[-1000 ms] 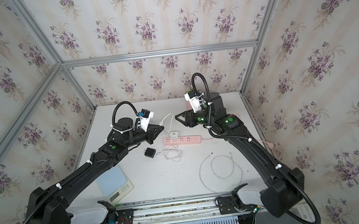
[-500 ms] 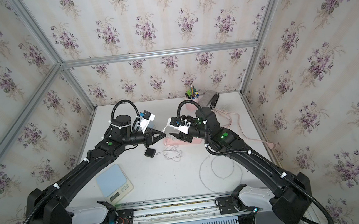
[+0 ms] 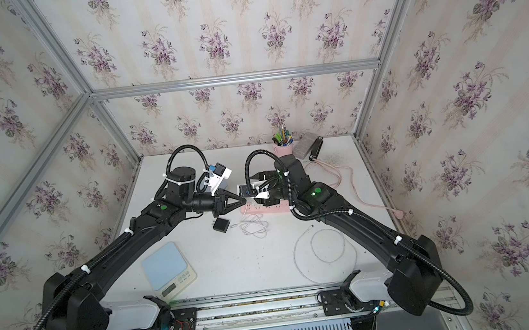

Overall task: Charge the electronic scale
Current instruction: Insert the charging cable into the plug.

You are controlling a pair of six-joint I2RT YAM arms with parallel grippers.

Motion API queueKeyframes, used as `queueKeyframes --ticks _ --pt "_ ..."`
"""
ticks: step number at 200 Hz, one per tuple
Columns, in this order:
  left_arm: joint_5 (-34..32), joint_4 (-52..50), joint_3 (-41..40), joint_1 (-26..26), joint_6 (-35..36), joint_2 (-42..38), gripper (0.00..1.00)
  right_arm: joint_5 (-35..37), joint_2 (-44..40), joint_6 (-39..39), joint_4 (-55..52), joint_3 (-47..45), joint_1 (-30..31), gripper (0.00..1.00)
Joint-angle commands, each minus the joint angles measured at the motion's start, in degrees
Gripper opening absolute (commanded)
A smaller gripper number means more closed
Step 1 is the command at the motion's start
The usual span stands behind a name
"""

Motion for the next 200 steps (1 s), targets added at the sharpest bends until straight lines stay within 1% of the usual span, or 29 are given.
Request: queueKeyframes --ticks 1,9,22,28,42,51,58,60,61,62,64,66,72,80,94,99,101,104,120,129,138,153,165,167,169,173,200 --pt "3.2 -0.8 0.2 0.1 1.1 0.0 0.00 0.2 0.8 -2.4 1.7 0.3 0.3 0.44" --pt "3.7 -0.9 0.1 0.1 1.2 -0.1 0.00 -0.3 0.9 -2.2 1.7 0.3 0.3 0.36" --pt "3.4 -1.1 -0.3 0.1 1.7 -0.3 0.00 -1.2 0.6 -0.8 1.7 0.0 0.3 0.09" --pt "2.9 -1.2 -0.4 0.1 2.1 -0.6 0.00 -1.8 0.4 -0.3 1.5 -0.2 0.3 0.00" --pt "0.4 -1.4 -1.2 0.2 3.5 -1.8 0.01 -2.7 -0.2 1.9 -0.3 -0.1 0.3 0.00" --pt "-2.3 -1.4 -1.8 0.3 4.8 -3.1 0.06 -3.2 -0.3 3.8 -2.7 0.7 0.3 0.00" --pt "-4.7 -1.4 -2.5 0.3 6.1 -4.5 0.21 -3.3 0.0 5.3 -5.3 1.7 0.3 0.00" --pt "-5.3 -1.4 -2.7 0.3 6.6 -4.8 0.29 -3.3 0.1 5.7 -6.0 2.1 0.3 0.00" --pt "-5.7 -1.4 -2.7 0.2 6.8 -5.1 0.29 -3.2 0.1 5.9 -6.4 2.2 0.3 0.00" --pt "-6.0 -1.4 -2.9 0.2 7.0 -5.3 0.31 -3.2 0.2 6.1 -6.8 2.4 0.3 0.00" --pt "-6.6 -1.4 -3.0 0.2 7.5 -5.7 0.40 -3.2 0.3 6.4 -7.5 2.6 0.3 0.00" --pt "-7.5 -1.4 -3.3 0.2 7.9 -6.2 0.43 -3.1 0.4 6.8 -8.3 2.8 0.3 0.00" --pt "-9.9 -1.3 -4.0 0.2 9.1 -7.7 0.50 -2.9 0.6 7.4 -10.4 3.3 0.3 0.00" --pt "-12.9 -0.6 -5.2 0.3 10.6 -9.8 0.54 -2.5 0.7 8.1 -12.6 3.4 0.3 0.00" --pt "-18.0 2.7 -8.1 0.2 12.4 -14.0 0.54 -2.1 0.3 10.2 -14.9 3.0 0.3 0.00" --pt "-19.0 4.7 -9.5 0.2 13.2 -15.3 0.54 -2.1 0.1 11.2 -15.4 2.9 0.3 0.00" --pt "-19.3 5.6 -10.1 0.2 13.6 -16.0 0.57 -2.2 0.1 11.8 -15.7 2.9 0.3 0.00" --pt "-19.7 7.3 -11.2 0.1 14.2 -16.9 0.58 -2.4 0.0 12.5 -15.9 3.0 0.3 0.00" --pt "-22.3 17.1 -16.9 -0.7 17.3 -21.0 0.58 -4.3 0.4 15.7 -18.3 3.7 0.3 0.00" --pt "-23.8 20.0 -18.8 -1.8 20.5 -22.3 0.57 -5.1 0.9 17.3 -19.5 4.2 0.3 0.00" --pt "-25.2 19.4 -18.6 -3.1 23.7 -22.5 0.56 -5.7 1.6 19.1 -20.7 4.6 0.3 0.00" --pt "-25.4 15.4 -16.4 -4.9 28.5 -21.2 0.56 -5.7 2.6 20.9 -21.7 5.0 0.3 0.00" --pt "-26.2 12.9 -14.9 -6.4 31.2 -20.1 0.56 -6.0 3.2 21.5 -22.4 5.3 0.3 0.00" --pt "-26.3 12.6 -14.7 -6.5 31.4 -19.9 0.56 -6.0 3.2 21.5 -22.4 5.3 0.3 0.00" --pt "-26.3 12.4 -14.5 -6.7 31.6 -19.7 0.53 -6.1 3.2 21.5 -22.5 5.3 0.3 0.00" --pt "-26.3 12.1 -14.2 -6.9 31.8 -19.4 0.51 -6.2 3.2 21.5 -22.5 5.3 0.3 0.00" --pt "-24.5 10.8 -12.7 -7.0 32.0 -17.4 0.43 -6.6 2.6 21.5 -21.9 5.1 0.3 0.00"
